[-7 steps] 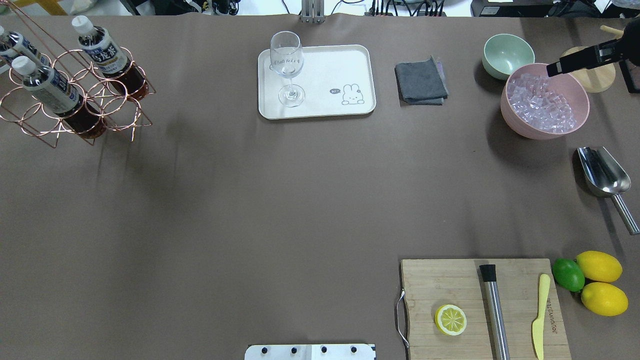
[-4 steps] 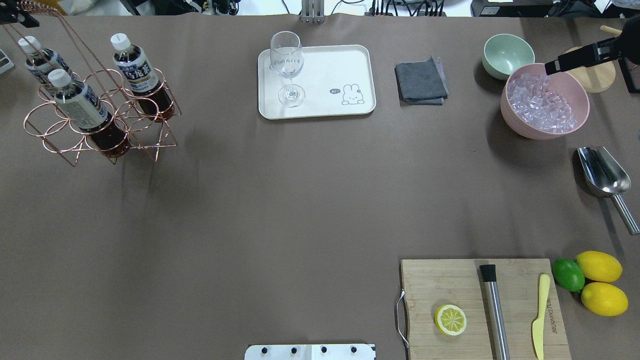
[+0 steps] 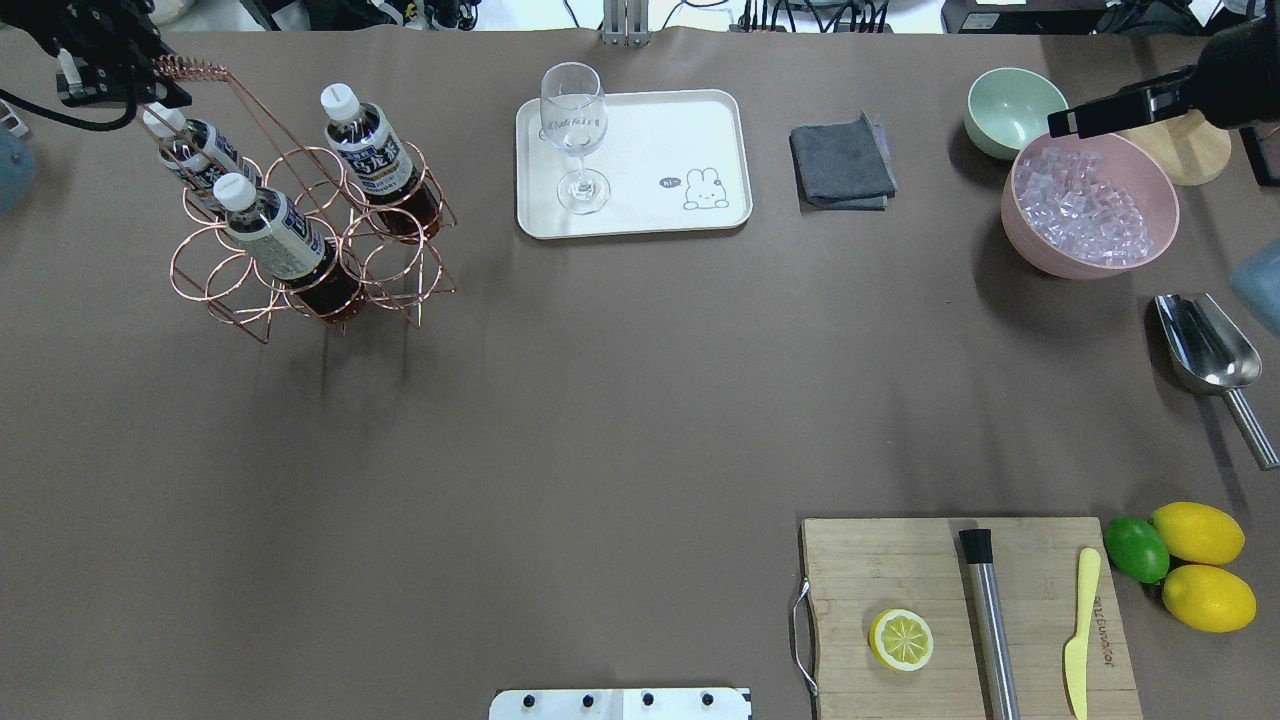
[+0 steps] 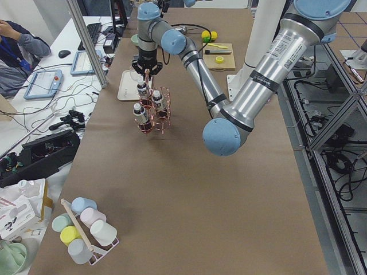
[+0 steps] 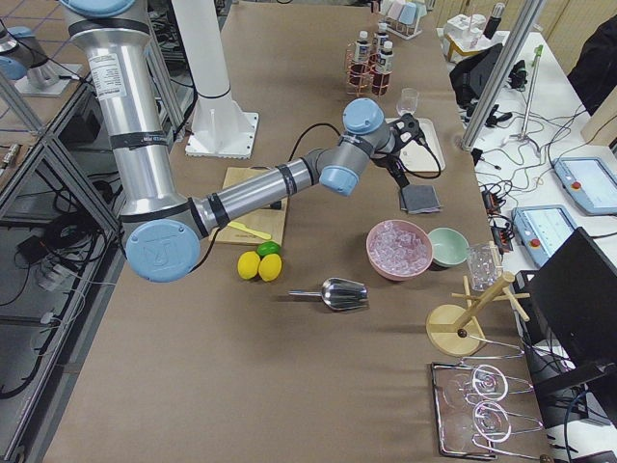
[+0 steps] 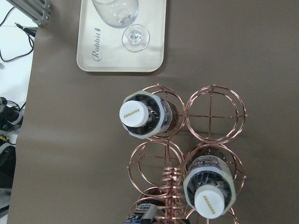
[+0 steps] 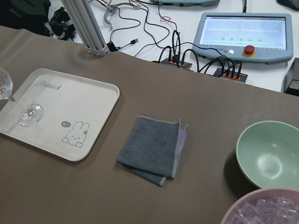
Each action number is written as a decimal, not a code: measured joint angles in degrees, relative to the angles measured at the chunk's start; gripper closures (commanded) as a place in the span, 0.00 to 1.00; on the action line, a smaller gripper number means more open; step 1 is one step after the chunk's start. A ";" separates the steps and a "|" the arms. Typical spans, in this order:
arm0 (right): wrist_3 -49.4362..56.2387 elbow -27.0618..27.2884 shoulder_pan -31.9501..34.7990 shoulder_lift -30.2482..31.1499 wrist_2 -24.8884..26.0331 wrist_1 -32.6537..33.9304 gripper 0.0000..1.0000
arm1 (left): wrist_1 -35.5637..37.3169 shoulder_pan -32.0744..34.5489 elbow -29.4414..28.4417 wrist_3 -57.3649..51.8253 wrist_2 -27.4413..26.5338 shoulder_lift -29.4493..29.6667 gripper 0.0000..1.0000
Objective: Take tea from basket to plate
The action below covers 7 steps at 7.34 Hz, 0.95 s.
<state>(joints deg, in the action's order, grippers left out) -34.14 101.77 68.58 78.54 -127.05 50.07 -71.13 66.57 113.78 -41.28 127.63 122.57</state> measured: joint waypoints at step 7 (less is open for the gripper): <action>-4.81 -1.54 -3.86 -2.26 5.91 -17.71 0.00 | -3.61 -10.49 5.05 14.49 -3.47 3.02 1.00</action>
<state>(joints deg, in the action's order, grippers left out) -38.95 100.23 64.72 76.28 -121.14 32.36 -74.73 56.08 118.83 -26.79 124.16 125.59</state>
